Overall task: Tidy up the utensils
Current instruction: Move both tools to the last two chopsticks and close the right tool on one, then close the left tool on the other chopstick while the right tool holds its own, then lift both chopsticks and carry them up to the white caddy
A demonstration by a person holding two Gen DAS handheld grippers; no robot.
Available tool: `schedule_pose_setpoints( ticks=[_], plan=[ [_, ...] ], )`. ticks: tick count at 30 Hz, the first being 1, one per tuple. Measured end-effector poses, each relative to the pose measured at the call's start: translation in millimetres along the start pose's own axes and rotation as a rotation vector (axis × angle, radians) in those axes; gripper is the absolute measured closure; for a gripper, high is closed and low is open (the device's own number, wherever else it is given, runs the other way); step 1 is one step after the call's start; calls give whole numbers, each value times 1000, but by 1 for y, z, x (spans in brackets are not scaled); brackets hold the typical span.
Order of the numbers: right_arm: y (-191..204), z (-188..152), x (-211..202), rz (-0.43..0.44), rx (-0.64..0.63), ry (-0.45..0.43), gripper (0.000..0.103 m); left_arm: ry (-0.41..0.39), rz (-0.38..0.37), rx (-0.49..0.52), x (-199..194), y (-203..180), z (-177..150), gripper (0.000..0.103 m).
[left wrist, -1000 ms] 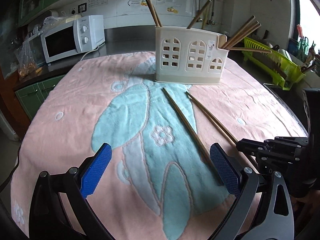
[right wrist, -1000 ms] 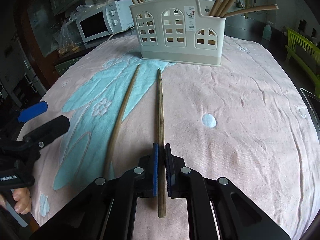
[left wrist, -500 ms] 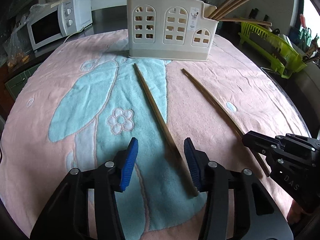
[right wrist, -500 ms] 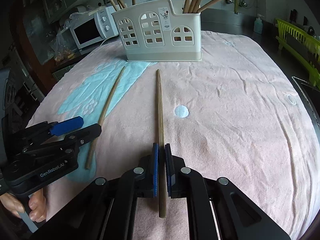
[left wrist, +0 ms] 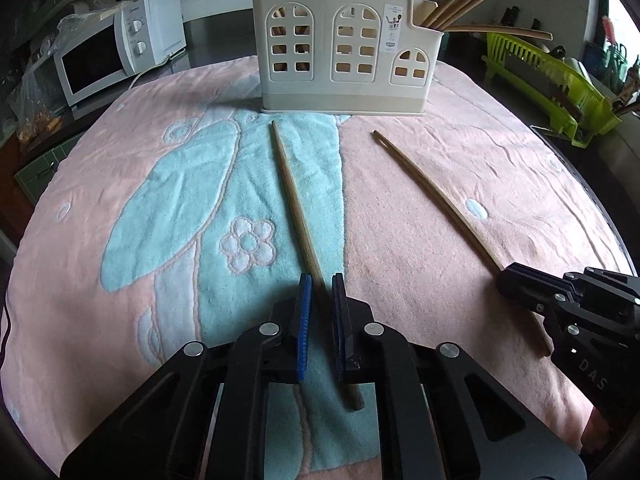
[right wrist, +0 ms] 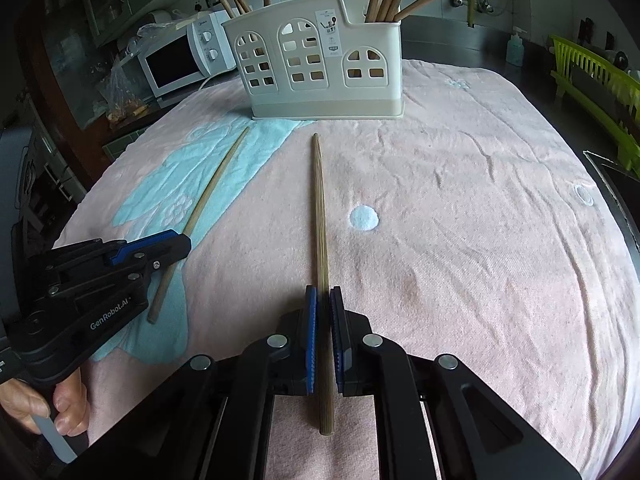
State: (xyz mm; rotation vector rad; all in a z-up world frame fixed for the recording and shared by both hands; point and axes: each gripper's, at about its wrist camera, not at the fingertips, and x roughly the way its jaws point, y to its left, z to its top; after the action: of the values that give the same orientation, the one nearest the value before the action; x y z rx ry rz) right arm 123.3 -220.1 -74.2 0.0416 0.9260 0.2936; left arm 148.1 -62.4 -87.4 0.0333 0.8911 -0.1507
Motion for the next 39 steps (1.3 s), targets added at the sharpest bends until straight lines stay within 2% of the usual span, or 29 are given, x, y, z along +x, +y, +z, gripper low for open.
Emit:
schedule_pose_setpoints(
  ticks=[5, 8, 13, 21, 22, 27, 33, 36, 39],
  plan=[
    [3, 1, 1, -22, -21, -1, 96, 11, -20, 13, 2, 1, 0, 93],
    [4, 1, -1, -23, -15, -5, 96, 18, -54, -16, 2, 8, 2, 94],
    [8, 6, -19, -40, -40, -52, 96, -10, -71, -22, -9, 21, 6, 95],
    [17, 24, -57, -31, -64, -152, 96, -117, -118, -74, -40, 46, 21, 96],
    [18, 26, -61, -28, -65, -164, 96, -128, -126, -79, -43, 49, 23, 101],
    [22, 41, -72, -23, -72, -206, 96, -174, -151, -79, -56, 58, 38, 101],
    [28, 53, -79, -11, -74, -237, 96, -129, -204, -43, -52, 56, 30, 101],
    [32, 57, -81, -7, -80, -248, 96, -91, -196, -7, -46, 52, 16, 92],
    [34, 61, -84, -1, -85, -260, 96, -64, -174, 0, -38, 53, 4, 72]
  ],
)
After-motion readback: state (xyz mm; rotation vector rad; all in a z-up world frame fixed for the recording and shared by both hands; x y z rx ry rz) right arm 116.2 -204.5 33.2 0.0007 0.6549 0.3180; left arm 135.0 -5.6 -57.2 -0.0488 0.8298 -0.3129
